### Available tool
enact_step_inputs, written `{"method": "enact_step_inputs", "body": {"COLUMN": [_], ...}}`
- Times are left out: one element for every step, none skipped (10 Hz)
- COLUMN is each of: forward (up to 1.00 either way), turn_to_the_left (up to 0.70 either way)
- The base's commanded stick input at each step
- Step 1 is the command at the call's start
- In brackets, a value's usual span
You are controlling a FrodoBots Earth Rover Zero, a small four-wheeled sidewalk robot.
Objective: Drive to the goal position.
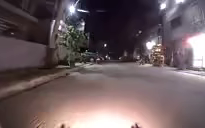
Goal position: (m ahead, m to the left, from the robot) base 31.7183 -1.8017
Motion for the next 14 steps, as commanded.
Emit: {"method": "enact_step_inputs", "body": {"forward": [0.85, 0.85, 0.85, 0.85, 0.85, 0.85, 0.85, 0.85, 0.85, 0.85, 0.85, 0.85, 0.85, 0.85], "turn_to_the_left": [0.00, 0.00, 0.00, 0.00, -0.24, -0.34, -0.08, 0.00, 0.00, 0.00, 0.00, 0.00, 0.00, 0.00]}}
